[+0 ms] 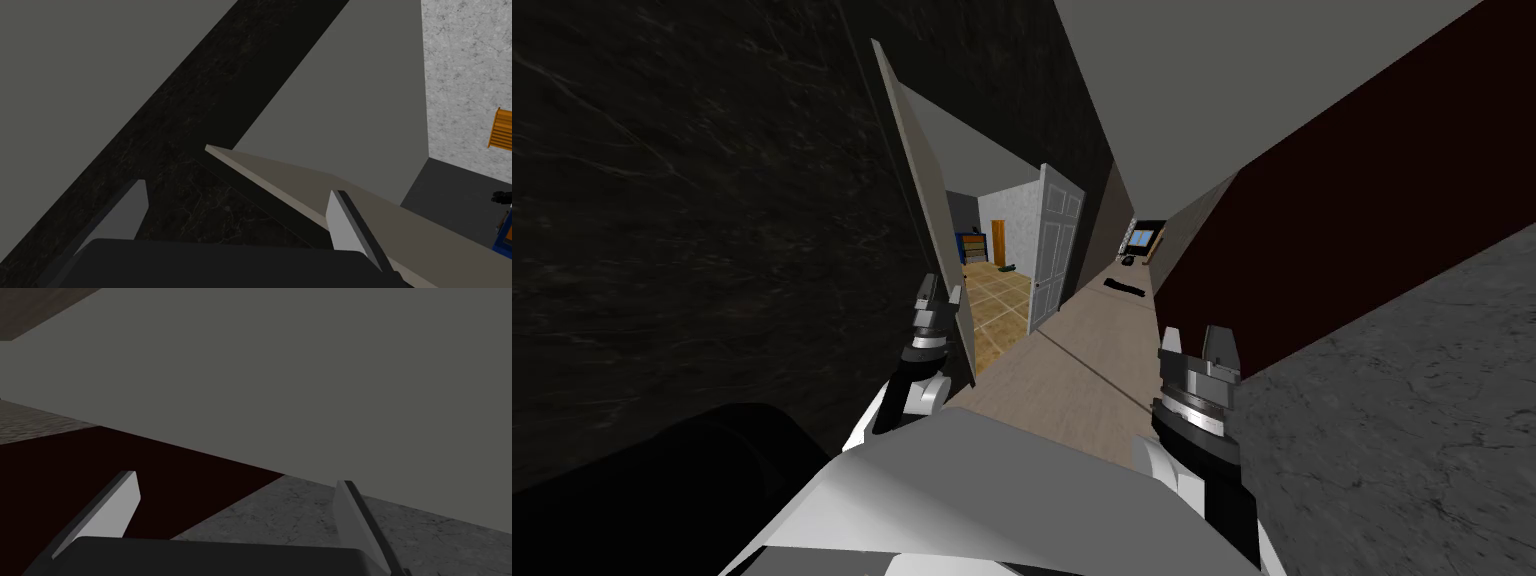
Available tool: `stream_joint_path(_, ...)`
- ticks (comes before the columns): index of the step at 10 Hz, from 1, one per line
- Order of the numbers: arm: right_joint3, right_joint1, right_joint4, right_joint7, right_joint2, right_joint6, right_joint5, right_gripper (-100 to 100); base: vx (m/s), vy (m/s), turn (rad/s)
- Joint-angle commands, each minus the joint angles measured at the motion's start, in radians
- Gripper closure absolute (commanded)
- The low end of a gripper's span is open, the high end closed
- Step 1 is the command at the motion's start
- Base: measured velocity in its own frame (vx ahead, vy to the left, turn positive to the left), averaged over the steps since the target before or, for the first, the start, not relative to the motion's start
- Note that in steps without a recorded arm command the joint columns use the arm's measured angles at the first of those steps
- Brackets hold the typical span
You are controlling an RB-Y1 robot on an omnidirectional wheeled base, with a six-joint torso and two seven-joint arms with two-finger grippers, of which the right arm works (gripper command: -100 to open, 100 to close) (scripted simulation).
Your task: Push the door open
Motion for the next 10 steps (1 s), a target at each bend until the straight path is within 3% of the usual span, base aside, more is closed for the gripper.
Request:
stream_joint_path(1,0.022,-0.011,0.028,-0.005,-0.016,-0.003,-0.001,-100,0.075,-0.026,-0.005)
stream_joint_path(6,0.081,-0.041,0.101,-0.017,-0.046,-0.011,-0.002,-100,0.145,-0.02,0.001)
stream_joint_path(10,0.15,-0.075,0.187,-0.031,-0.072,-0.021,-0.003,-100,0.179,-0.024,0.002)
